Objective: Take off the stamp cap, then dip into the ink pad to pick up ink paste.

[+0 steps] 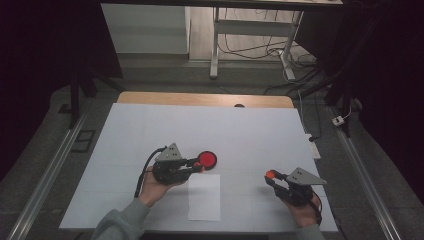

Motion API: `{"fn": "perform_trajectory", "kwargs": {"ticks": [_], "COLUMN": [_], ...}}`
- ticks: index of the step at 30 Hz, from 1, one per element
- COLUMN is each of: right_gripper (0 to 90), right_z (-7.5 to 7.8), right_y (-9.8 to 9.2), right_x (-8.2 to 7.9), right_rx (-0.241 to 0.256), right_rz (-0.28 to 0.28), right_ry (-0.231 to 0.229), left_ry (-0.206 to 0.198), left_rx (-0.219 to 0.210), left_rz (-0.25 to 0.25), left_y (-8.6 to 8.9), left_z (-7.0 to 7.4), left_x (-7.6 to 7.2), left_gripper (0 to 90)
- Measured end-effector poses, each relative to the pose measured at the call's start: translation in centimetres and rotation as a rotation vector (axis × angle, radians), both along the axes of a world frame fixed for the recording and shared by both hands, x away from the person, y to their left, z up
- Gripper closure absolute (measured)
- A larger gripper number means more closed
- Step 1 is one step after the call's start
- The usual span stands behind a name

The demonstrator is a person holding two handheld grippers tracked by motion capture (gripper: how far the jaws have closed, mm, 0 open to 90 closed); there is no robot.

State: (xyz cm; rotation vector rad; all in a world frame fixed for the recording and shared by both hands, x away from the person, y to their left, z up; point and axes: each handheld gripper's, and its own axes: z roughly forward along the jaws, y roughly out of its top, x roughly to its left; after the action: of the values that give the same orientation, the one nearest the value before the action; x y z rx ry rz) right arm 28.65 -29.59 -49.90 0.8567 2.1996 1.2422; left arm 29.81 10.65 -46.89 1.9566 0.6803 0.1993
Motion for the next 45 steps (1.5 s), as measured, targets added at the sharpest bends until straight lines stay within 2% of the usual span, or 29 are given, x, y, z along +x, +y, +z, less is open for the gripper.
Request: {"fn": "perform_trajectory", "kwargs": {"ticks": [15, 21, 31, 36, 42, 45], "right_gripper": [64.5, 64.5, 64.5, 64.4, 64.5, 64.5], "right_z": [0.0, 0.1, 0.0, 0.0, -0.1, -0.1], "right_y": [-0.1, -0.2, -0.4, -0.3, -0.3, -0.3], "right_x": [0.0, 0.1, 0.1, 0.1, 0.2, 0.2], "right_rx": [0.006, 0.007, 0.012, 0.01, 0.014, 0.017], "right_rz": [0.002, -0.001, -0.011, -0.013, -0.011, -0.009], "right_ry": [-0.006, -0.003, -0.003, -0.002, 0.001, 0.004], "left_ry": [-0.005, -0.008, 0.006, 0.018, 0.051, 0.049], "left_rx": [0.019, 0.034, 0.032, 0.053, 0.074, 0.084], "left_rz": [0.005, -0.006, 0.025, 0.037, 0.045, 0.049], "left_y": [-0.6, -1.3, -1.0, -1.2, -1.8, -2.1], "left_z": [0.4, 0.5, 0.6, 0.0, -1.3, -1.7], "left_x": [0.8, 1.6, 3.1, 4.1, 5.5, 5.9], "left_gripper": [72.3, 72.3, 72.3, 72.3, 72.3, 72.3]}}
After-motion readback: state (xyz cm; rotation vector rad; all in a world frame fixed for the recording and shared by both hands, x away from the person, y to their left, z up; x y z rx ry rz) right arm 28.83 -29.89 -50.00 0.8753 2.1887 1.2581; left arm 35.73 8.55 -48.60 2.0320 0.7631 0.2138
